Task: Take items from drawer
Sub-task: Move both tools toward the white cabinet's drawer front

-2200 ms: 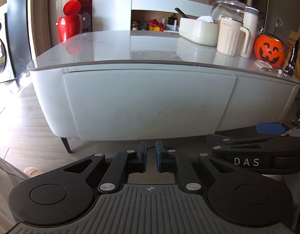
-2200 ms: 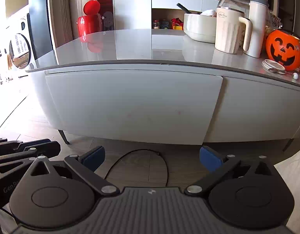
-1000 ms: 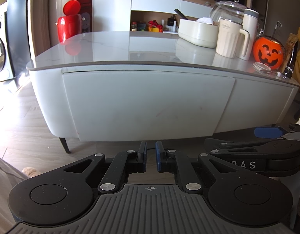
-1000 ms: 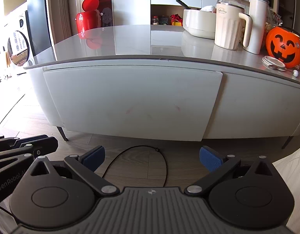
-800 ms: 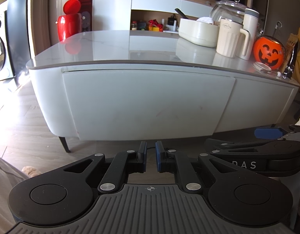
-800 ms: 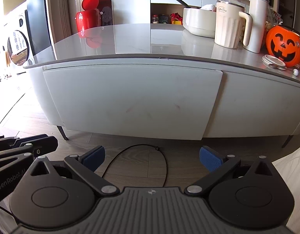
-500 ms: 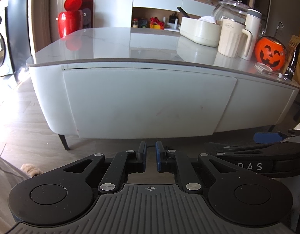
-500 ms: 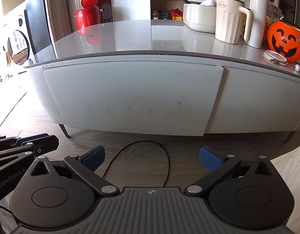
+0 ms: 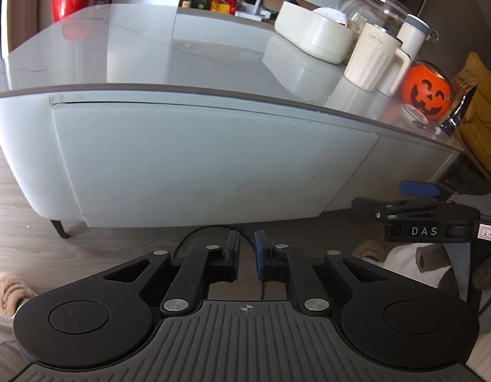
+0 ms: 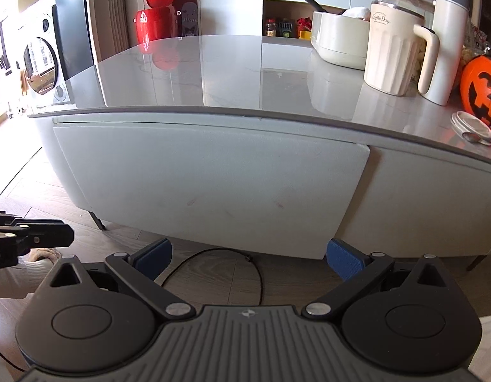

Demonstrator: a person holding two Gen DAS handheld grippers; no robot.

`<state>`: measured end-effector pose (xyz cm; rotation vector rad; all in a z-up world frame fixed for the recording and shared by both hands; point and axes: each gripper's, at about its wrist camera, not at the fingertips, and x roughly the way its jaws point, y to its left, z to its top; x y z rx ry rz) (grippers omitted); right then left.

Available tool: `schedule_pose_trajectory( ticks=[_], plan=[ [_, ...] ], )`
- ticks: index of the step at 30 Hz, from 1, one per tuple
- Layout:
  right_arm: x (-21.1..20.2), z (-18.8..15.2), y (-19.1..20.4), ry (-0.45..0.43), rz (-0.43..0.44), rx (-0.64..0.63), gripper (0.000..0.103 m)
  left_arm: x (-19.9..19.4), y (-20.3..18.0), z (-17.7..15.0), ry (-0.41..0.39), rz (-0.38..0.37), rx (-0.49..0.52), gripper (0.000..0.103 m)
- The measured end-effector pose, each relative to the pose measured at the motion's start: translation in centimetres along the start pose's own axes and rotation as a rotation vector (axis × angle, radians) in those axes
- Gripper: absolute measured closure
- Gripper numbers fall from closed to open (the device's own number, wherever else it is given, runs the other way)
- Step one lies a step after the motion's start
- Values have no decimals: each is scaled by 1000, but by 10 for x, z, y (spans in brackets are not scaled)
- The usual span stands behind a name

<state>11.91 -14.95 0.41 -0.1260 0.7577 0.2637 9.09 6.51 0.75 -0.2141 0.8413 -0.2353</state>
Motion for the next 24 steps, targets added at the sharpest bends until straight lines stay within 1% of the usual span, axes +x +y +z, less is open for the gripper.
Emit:
schedule_pose_trajectory(
  ticks=[1,3,6,7,9,11,13,14,15,16,18,21,24],
  plan=[
    [5,5,-6,-1,-9,-9,0,-2,10,8,-5,-3,19,91],
    [14,15,-18,-8,-20,-38,0,-12,29,23,-52,31,90,91],
    [26,30,-38,-26,-26,-107,0,-27,64,43,-140,134,196,91],
    [30,34,-44,-33,-30,-127,0,-29,79,49,-144,159,204,91],
    [38,42,-55,-40,-29,-139,0,-27,106,58,-117,191,163,90],
    [46,50,-65,-32,-12,-114,0,-24,133,64,-98,205,48,89],
    [52,56,-75,-23,10,-64,0,-24,154,62,-99,185,-90,89],
    [54,56,-79,-21,14,-35,0,-24,158,63,-101,169,-133,89],
    [57,56,-83,-13,15,-6,0,-24,159,63,-108,152,-153,89],
    [60,55,-86,2,13,13,0,-25,160,63,-120,133,-157,89],
    [65,53,-87,24,-2,12,0,-23,158,62,-117,132,-145,89],
    [68,50,-82,21,-27,-26,0,-16,153,59,-85,139,-134,89],
    [69,49,-79,19,-36,-39,0,-13,141,59,-89,147,-93,89]
  ],
)
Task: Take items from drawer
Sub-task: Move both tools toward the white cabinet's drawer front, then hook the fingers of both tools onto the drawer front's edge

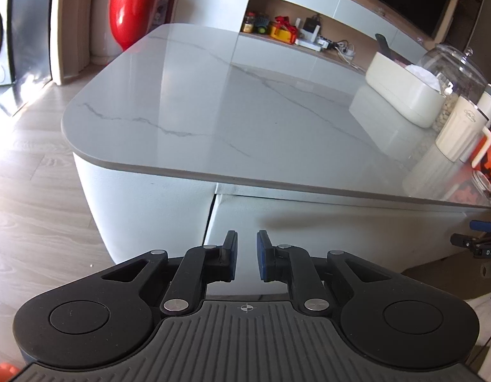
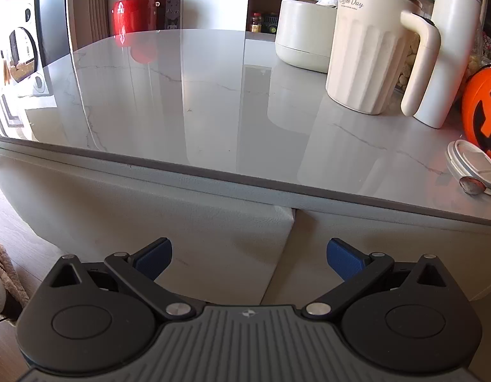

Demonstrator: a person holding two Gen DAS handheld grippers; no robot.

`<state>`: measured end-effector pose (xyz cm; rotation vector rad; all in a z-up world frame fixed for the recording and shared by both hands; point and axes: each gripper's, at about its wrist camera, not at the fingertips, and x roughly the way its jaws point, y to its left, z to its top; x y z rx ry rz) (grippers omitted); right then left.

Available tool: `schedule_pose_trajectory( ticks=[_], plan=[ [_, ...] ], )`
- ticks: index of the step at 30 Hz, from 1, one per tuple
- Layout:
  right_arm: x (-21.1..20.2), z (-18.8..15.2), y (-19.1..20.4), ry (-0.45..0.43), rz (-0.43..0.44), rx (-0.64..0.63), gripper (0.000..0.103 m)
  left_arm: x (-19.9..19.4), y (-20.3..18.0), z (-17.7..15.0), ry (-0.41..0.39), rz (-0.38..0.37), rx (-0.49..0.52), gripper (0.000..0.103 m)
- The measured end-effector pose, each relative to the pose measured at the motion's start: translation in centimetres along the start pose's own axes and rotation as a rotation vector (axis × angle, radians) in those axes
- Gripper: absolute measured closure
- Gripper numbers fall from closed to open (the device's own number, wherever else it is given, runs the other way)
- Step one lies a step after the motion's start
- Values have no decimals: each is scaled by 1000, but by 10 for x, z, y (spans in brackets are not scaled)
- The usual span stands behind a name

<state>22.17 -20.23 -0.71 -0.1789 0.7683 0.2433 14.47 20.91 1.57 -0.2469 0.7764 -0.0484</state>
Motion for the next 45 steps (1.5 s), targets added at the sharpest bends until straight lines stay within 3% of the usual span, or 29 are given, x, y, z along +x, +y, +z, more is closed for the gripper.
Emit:
schedule_pose_trajectory(
  ticks=[9,15,22,26,29,35,45],
  plan=[
    [3,5,-4,6,3,32,0,5,0,14,-53,51,-66,88],
    [8,20,-18,67,163,36,0,10,9,16,-33,83,-112,86],
    [15,30,-22,108,206,-30,0,11,11,15,-30,68,-92,85],
    [17,30,-30,104,248,14,0,15,12,10,9,50,-99,85],
    [19,21,-27,120,228,0,0,15,9,6,7,66,-54,85],
    [12,20,-12,70,175,-57,0,14,9,7,-11,52,-46,85],
    [8,26,-9,27,161,-56,0,12,18,17,-35,3,-115,82]
  ],
)
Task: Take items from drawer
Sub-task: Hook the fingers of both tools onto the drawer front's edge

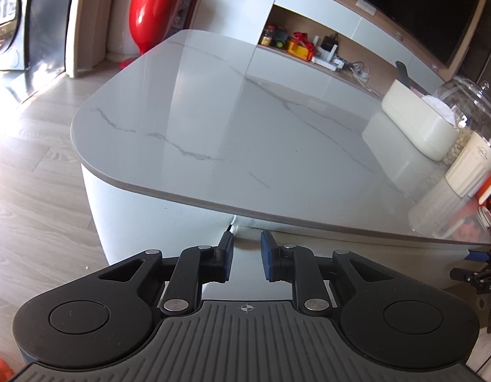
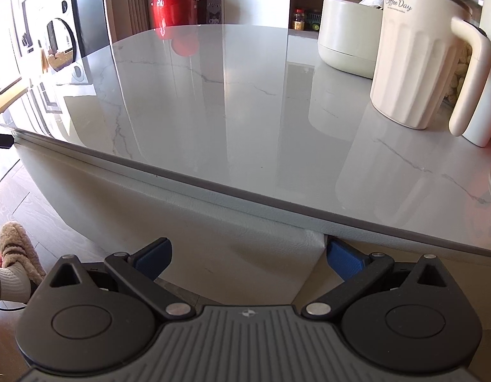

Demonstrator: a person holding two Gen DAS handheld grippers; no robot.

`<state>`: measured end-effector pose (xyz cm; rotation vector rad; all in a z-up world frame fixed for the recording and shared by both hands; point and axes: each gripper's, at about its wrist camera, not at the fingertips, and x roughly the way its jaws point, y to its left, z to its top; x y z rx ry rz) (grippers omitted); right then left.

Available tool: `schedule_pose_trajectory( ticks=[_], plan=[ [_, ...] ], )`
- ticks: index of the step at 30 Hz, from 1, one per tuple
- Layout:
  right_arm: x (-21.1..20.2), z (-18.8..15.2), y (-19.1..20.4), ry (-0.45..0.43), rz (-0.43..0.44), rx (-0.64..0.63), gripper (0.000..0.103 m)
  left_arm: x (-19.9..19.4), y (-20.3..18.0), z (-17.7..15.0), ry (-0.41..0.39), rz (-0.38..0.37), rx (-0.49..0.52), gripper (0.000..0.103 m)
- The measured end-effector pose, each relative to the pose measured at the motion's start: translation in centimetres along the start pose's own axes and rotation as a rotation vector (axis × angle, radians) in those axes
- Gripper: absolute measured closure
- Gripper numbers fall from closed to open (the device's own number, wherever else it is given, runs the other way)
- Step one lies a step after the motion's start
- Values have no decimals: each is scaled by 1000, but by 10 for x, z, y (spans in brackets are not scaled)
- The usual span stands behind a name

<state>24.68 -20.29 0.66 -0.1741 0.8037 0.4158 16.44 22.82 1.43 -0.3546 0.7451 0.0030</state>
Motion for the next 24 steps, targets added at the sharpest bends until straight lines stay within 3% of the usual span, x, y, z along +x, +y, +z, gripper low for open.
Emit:
schedule_pose_trajectory(
  ticks=[10,24],
  plan=[
    [-6,-8,-7,-22,-8,67,0,1,1,3,21,-22,12,82],
    [3,2,10,-12,-13,25,0,1,-4,-1,29,-56,33,82]
  ],
)
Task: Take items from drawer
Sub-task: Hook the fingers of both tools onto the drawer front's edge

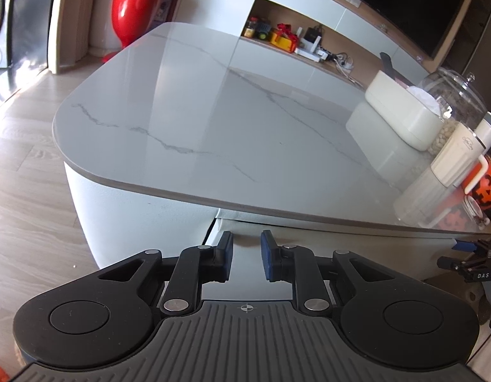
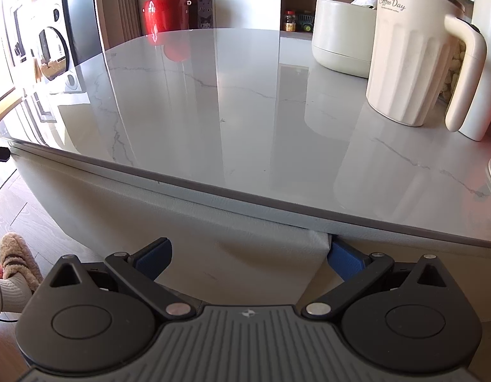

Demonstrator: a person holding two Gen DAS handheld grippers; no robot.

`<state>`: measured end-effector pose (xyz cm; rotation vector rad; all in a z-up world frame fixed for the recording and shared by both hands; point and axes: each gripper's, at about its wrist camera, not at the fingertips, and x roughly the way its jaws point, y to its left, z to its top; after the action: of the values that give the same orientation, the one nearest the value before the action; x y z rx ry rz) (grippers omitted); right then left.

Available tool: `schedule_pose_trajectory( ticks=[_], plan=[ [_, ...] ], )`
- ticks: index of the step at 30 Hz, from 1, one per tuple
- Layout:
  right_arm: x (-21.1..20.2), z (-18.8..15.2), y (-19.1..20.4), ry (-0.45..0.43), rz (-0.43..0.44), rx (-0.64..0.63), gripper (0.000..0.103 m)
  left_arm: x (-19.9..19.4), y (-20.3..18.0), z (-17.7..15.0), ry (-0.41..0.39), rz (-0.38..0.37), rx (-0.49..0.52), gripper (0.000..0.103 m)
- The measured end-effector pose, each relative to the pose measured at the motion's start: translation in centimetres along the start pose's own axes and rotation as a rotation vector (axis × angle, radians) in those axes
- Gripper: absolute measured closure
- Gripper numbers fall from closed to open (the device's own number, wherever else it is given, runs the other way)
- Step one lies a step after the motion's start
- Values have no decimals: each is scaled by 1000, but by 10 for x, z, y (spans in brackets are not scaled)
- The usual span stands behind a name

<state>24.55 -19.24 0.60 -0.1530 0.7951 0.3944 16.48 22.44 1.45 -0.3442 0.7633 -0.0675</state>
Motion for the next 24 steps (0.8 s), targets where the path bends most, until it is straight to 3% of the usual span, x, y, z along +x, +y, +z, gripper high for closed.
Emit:
schedule_pose_trajectory(
  ticks=[6,10,12,20,24],
  plan=[
    [-2,8,-16,23,57,47,0,1,-1,-1,-3,0,-5,82],
    [-2,21,-53,46,186,280,0,1,-3,0,-4,16,-7,82],
    [-1,21,-59,41,199,334,0,-1,-2,-1,-12,13,-6,82],
    [10,17,-24,51,48,160,0,-2,1,-3,-11,9,-6,82],
    [10,12,-13,51,17,88,0,-3,-1,-2,-17,-2,9,82]
  ],
)
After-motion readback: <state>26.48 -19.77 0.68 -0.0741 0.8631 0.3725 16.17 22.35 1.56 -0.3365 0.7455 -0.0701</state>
